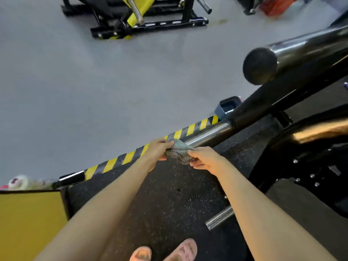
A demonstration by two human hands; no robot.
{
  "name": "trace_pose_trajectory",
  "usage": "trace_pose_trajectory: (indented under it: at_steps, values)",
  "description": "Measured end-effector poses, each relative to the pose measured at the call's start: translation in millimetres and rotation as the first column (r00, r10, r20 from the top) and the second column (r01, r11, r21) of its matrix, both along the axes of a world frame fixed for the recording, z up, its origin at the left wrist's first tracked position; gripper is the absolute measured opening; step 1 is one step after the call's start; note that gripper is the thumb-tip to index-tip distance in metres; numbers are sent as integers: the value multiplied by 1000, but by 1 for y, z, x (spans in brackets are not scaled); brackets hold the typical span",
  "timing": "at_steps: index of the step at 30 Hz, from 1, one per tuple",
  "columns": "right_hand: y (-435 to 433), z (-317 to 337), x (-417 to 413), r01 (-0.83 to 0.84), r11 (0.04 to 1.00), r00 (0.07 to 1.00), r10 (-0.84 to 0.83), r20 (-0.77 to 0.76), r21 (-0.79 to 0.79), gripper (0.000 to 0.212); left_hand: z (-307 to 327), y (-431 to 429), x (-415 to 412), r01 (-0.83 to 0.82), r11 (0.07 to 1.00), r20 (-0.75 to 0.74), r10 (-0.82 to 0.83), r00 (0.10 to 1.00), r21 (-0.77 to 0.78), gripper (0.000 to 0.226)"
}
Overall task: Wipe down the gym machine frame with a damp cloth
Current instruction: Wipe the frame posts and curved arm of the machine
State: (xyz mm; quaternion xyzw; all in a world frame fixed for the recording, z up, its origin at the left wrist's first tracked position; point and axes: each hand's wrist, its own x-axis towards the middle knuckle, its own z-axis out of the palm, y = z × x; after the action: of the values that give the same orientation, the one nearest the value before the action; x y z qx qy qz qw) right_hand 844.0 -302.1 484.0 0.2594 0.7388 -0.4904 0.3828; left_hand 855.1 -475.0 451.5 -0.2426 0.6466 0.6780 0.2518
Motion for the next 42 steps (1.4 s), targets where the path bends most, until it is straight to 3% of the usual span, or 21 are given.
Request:
trace_pose_trajectory:
  at_steps: [6,12,15,18,21,22,26,31,37,42]
  values:
    - [-116,33,-31,65,997,998,-66,-16,-42,34,65,-92,-29,-88,990,8,89,996,-107,19]
    - [-205,66,-92,39,993,995,-49,-85,-110,22,112,-171,-85,-236,956,-17,237,971,-175,11]
    - [-227,75,-123,30,996,993,-39,-114,-84,10,123,-203,-110,-246,953,-20,247,969,-178,10]
    - [-249,77,-156,65,996,991,-71,-111,-54,27,132,-232,-136,-243,955,-25,242,970,-170,6]
    - [-275,86,-192,116,989,987,-125,-97,-96,17,142,-263,-173,-233,958,-27,231,972,-165,7]
    - [-282,85,-204,144,983,982,-157,-107,-114,13,144,-273,-187,-218,960,-23,218,976,-173,8]
    - [-305,84,-256,252,957,958,-268,-104,-147,32,150,-308,-250,-95,966,-15,95,995,-241,18]
    - [-306,97,-322,349,918,918,-375,-125,-189,24,165,-309,-341,15,962,-8,-18,1000,-274,14]
    - [-245,116,-442,502,828,812,-551,-194,-251,30,186,-239,-476,262,922,-67,-292,954,-285,14]
    - [-167,125,-540,675,661,655,-742,-146,-329,24,192,-150,-601,432,839,-121,-492,862,-331,24]
